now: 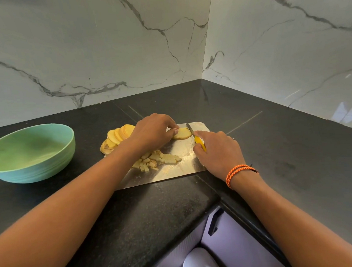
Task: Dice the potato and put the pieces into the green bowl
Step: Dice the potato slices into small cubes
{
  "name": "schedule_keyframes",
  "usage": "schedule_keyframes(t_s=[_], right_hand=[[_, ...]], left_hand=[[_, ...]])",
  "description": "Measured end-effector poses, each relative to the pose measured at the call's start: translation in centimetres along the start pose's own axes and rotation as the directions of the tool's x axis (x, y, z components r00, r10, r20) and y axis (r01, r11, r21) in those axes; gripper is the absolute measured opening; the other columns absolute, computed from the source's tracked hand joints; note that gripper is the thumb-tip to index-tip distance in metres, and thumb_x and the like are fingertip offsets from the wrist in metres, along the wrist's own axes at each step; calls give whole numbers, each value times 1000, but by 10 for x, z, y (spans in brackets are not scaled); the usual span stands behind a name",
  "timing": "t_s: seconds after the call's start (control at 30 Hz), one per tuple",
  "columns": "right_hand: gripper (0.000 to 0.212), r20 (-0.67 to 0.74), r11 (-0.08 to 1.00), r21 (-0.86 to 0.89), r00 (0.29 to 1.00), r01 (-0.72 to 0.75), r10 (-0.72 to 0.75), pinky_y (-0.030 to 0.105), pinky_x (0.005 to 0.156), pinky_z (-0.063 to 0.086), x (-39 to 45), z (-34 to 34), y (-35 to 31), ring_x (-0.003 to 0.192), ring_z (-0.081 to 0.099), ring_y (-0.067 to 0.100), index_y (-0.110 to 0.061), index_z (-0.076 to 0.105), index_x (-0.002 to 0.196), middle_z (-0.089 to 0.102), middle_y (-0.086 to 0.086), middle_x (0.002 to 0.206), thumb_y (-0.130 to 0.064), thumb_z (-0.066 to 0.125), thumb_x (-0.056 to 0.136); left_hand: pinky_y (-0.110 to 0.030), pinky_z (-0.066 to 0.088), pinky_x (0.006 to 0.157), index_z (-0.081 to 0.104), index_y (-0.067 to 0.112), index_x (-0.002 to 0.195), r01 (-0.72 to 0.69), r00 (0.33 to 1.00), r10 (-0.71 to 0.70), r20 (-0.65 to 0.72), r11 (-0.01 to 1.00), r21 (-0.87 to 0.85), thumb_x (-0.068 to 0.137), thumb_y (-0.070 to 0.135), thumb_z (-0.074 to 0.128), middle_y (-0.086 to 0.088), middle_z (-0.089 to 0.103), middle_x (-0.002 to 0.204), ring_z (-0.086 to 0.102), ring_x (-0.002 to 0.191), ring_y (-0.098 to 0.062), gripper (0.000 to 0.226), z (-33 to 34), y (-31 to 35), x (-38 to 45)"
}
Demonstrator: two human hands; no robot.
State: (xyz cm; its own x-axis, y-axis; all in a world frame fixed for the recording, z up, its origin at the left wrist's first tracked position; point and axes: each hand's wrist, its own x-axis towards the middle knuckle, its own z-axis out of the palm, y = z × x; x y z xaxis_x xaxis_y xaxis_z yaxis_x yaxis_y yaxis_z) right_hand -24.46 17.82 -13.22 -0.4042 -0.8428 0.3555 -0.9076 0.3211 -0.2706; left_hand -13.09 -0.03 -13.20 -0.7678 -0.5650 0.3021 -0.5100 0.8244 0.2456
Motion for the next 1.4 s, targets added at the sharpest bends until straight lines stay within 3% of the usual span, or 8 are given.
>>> schedule_keyframes(t_s=[0.17,0.27,0.37,0.47,0.67,0.87,1.13,1.4], right_hand=[[45,10,1000,3,1000,-4,4,37,76,59,0,0,0,75,62,16,-28,53,147,70,2,94,-35,46,102],[45,13,1000,-5,1000,-6,6,36,76,56,0,-1,0,78,62,17,-29,53,147,71,4,101,-35,46,103],[45,21,1000,-6,1000,0,0,35,77,55,0,-1,0,79,60,17,-28,53,147,71,5,106,-35,46,103],[46,31,1000,-9,999,-7,7,38,79,56,0,-2,-2,83,62,19,-29,52,148,70,6,108,-36,46,103],[42,68,993,-118,998,24,-16,41,80,52,-1,-6,-5,80,62,22,-27,54,143,56,-1,83,-35,42,104],[41,61,990,-134,998,36,-28,37,75,45,-1,-6,-6,81,59,23,-25,55,142,69,4,98,-34,42,104],[44,41,999,-42,999,22,-20,43,81,58,-3,-3,-4,86,66,24,-29,55,145,72,5,100,-36,46,102],[45,50,999,-29,999,22,-21,42,84,57,-4,-5,-4,93,65,25,-29,53,146,70,7,107,-36,45,103]], left_hand=[[-36,56,96,69,32,138,-11,999,14,41,998,-69,105,39,61,10,67,140,62,117,-13,34,1,3,0],[-32,52,95,59,34,148,1,999,5,53,993,-116,107,35,59,8,66,142,63,121,-14,41,1,8,0],[-40,54,105,47,34,157,13,996,4,88,982,-191,108,31,58,10,66,142,65,121,-13,50,2,10,0],[-44,50,111,47,33,157,36,994,-11,111,973,-227,107,30,61,10,65,144,61,130,-16,52,1,6,1],[-28,52,86,74,21,130,87,989,-63,135,980,-180,95,25,78,2,72,129,63,100,-10,35,-15,-12,4],[-18,41,66,76,13,124,88,980,-50,194,978,-192,88,31,84,7,73,108,58,82,-3,41,-17,-16,6],[-19,40,66,74,17,130,78,987,-52,152,982,-170,95,29,78,1,72,121,52,80,-2,37,-9,-10,6],[-21,42,63,75,21,129,64,994,-53,90,990,-124,94,43,77,9,65,107,56,82,-6,41,-6,-1,2]])
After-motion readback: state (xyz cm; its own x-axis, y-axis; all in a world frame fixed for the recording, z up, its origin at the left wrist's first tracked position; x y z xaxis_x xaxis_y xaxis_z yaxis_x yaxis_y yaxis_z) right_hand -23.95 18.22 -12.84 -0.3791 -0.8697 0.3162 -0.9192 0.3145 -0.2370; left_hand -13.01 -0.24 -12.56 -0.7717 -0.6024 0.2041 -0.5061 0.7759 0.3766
